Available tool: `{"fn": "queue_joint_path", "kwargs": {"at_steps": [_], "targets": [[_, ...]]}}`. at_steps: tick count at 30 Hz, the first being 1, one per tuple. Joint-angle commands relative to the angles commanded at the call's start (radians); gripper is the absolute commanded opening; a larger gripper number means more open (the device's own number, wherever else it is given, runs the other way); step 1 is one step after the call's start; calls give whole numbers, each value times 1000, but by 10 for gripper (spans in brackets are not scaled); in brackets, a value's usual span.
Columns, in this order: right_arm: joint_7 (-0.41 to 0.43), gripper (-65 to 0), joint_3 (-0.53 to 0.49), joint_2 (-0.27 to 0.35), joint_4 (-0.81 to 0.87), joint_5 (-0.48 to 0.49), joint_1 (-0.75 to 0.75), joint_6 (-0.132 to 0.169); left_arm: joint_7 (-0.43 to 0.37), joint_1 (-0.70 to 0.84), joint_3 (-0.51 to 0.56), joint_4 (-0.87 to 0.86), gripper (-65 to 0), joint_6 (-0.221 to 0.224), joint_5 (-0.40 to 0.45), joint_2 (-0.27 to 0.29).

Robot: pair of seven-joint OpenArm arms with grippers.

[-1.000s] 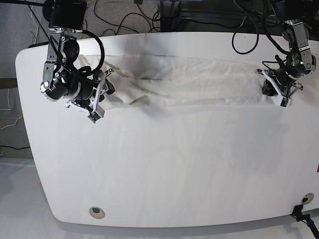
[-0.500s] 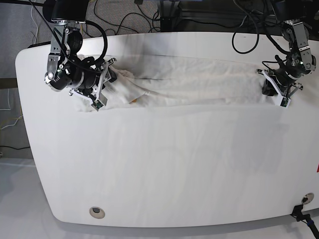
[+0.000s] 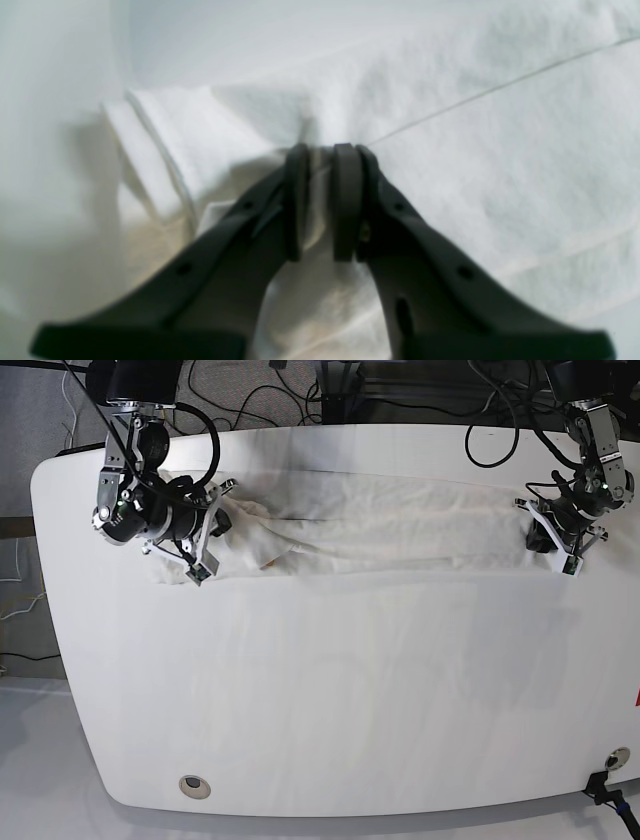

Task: Fold the T-shirt properly
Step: 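Open the right gripper and lift it off the folded end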

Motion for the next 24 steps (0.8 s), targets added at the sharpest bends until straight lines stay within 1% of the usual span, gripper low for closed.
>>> {"fn": "queue_joint_path", "kwargs": {"at_steps": [2, 6, 10, 12, 15, 17, 18, 22, 24], "targets": [[0, -650, 0, 2, 0, 75, 0, 0, 0, 0, 0, 0, -562, 0, 0, 0], [0, -650, 3, 12, 2, 269, -5, 0, 0, 0, 0, 0, -562, 0, 0, 0], [-2, -650, 3, 18, 8, 377, -43, -2, 0, 0, 0, 0, -562, 0, 0, -2], [-5, -650, 3, 18, 15, 394, -72, -2, 0, 0, 0, 0, -562, 0, 0, -2], [-5, -650, 2, 21, 64, 394, -124, -2, 0, 0, 2, 0, -562, 0, 0, -3], [-17, -650, -2, 40, 97, 394, -153, -2, 0, -2, 2, 0, -562, 0, 0, -2], [-31, -650, -2, 44, 103, 394, -160, 0, 0, -2, 2, 0, -562, 0, 0, -2], [-33, -650, -3, 68, 106, 394, -183, 0, 0, -2, 2, 0, -562, 0, 0, -2], [-33, -650, -3, 69, 104, 394, -190, 0, 0, -2, 2, 0, -562, 0, 0, -2]]}}
